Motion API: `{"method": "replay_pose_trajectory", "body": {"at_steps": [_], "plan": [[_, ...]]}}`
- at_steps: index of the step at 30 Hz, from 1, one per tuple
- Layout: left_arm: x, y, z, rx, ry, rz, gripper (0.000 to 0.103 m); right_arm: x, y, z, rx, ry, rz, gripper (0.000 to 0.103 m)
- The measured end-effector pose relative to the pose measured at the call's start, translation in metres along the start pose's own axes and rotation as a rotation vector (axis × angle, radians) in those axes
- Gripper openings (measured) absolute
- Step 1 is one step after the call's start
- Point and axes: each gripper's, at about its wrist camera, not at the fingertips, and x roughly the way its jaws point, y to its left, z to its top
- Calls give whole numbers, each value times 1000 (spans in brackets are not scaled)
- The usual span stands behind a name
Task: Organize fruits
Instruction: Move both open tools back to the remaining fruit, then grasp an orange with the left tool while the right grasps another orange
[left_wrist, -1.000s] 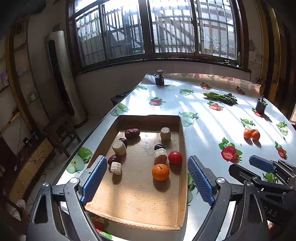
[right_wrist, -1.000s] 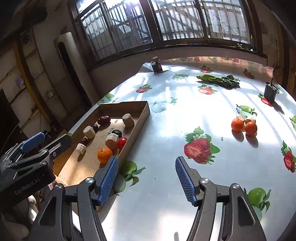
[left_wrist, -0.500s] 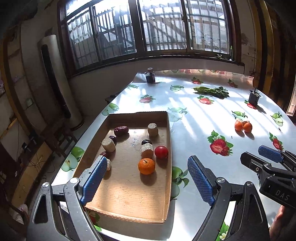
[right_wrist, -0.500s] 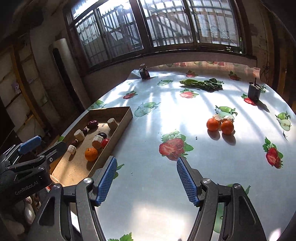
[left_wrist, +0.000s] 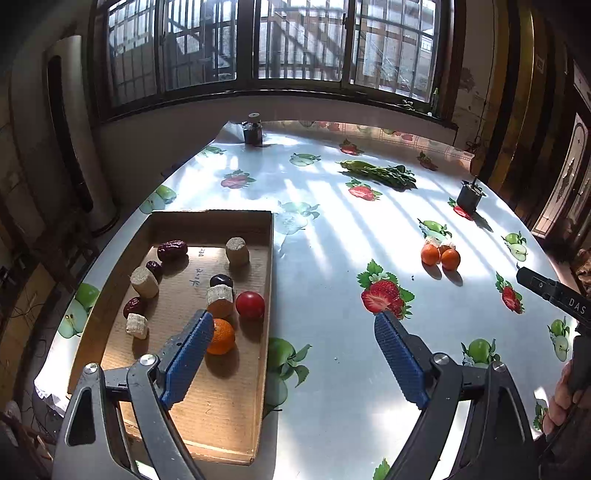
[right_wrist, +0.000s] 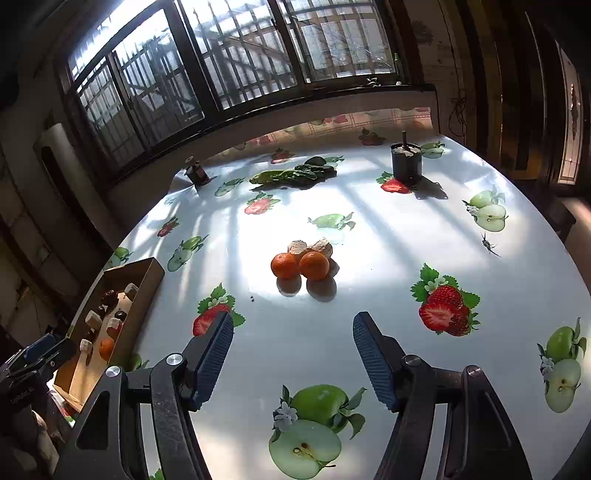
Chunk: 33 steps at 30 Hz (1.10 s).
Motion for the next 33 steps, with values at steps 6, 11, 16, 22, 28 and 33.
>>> {"method": "replay_pose_trajectory", "body": {"at_steps": [6, 11, 16, 22, 28, 33], "plan": [[33, -25, 26, -24, 34, -81, 88, 33, -16, 20, 18, 52, -34, 72], [71, -40, 52, -57, 78, -173, 88, 80, -3, 28, -66, 93, -60, 71], [112, -55, 65, -79, 145, -262, 63, 117, 3, 32, -95, 106, -47, 65], [156, -74, 70, -127, 223, -332, 62, 144, 3, 30, -104, 137, -22, 60], [194, -108, 69, -145, 284, -383, 62, 141, -7, 31, -65, 132, -1, 36], [209, -134, 67, -89, 273, -395, 62, 133, -25, 29, -19, 146, -1, 36]]}}
